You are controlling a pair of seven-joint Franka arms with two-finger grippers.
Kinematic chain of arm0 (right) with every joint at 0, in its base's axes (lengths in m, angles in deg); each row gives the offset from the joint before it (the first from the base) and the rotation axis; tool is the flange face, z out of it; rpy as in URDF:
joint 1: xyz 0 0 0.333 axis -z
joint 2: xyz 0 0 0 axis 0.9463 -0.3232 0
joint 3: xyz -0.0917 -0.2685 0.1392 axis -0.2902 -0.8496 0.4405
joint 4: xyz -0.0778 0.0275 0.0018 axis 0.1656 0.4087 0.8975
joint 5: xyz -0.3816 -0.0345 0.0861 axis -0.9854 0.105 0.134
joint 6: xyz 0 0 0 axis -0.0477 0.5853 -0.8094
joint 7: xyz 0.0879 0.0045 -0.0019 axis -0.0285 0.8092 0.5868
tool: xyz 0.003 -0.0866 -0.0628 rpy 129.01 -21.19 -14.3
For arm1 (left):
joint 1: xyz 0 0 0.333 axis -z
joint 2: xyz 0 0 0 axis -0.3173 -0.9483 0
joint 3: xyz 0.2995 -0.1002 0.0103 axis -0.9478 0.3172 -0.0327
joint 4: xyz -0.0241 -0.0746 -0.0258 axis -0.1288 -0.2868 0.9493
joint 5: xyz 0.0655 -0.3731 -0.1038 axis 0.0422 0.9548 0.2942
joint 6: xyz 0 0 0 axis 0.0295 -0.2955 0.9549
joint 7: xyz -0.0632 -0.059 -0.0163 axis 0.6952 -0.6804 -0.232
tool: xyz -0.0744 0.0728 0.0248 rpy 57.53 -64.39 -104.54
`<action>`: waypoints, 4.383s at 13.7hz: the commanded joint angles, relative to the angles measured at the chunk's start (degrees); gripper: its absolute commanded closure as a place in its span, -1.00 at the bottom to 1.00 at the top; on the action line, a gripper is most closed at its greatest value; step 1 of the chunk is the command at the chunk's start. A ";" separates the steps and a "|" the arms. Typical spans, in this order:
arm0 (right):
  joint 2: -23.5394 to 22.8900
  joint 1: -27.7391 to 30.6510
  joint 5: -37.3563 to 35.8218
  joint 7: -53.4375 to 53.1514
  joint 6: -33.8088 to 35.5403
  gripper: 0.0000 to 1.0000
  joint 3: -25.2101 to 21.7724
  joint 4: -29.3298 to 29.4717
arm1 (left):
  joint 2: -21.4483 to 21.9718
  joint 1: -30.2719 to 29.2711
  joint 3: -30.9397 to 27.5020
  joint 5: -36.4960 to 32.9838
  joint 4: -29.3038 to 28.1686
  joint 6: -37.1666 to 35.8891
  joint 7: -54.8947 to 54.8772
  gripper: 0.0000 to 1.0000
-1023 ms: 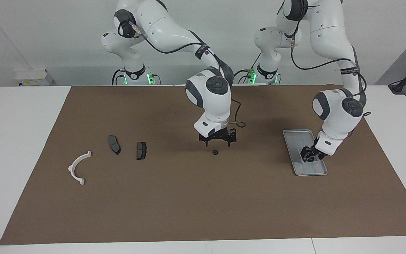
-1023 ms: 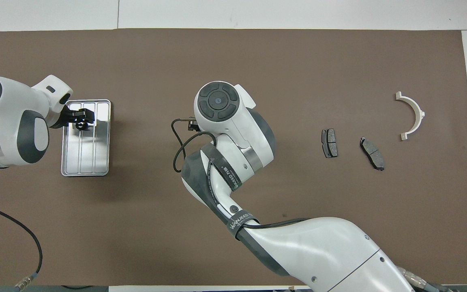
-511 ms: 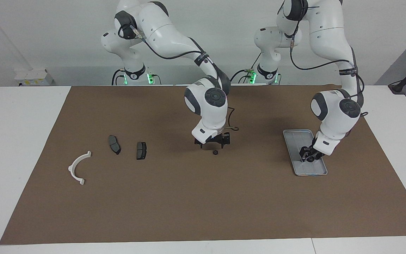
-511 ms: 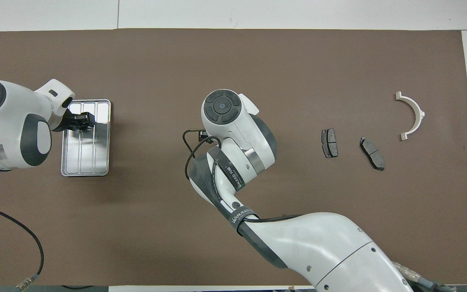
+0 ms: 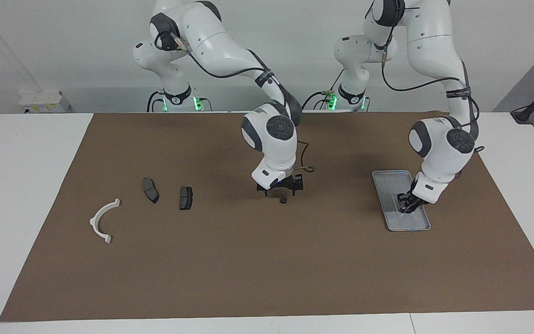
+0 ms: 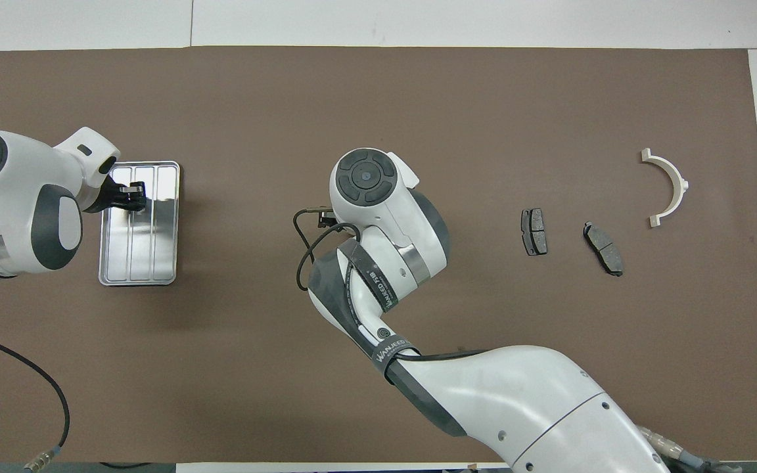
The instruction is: Place bearing gear from tray to pile
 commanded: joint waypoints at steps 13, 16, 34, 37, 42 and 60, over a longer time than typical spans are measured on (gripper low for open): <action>-1.20 0.14 1.27 0.84 -6.02 -0.97 0.73 -1.90 | 0.13 -0.36 0.03 3.78 2.38 -2.75 0.88 0.79; -1.20 0.14 1.27 0.84 -6.02 -0.69 0.73 -1.99 | 0.22 -0.27 0.03 3.78 1.94 -2.84 0.97 0.79; -2.43 0.14 2.50 1.10 -8.48 0.35 0.81 -2.08 | 0.13 -0.27 0.12 4.74 2.64 -2.84 1.05 0.96; -2.35 0.14 2.50 0.84 -8.04 1.00 0.81 -1.99 | 0.39 -0.27 0.03 5.10 2.90 -3.36 1.05 0.96; -2.17 1.71 2.33 1.01 -5.68 1.00 0.73 0.72 | 0.57 0.25 0.12 5.19 4.92 -6.35 2.63 0.96; 13.20 39.42 -1.28 53.83 5.36 1.00 0.29 -11.09 | -3.54 36.88 0.20 -2.99 15.02 -10.67 61.77 0.95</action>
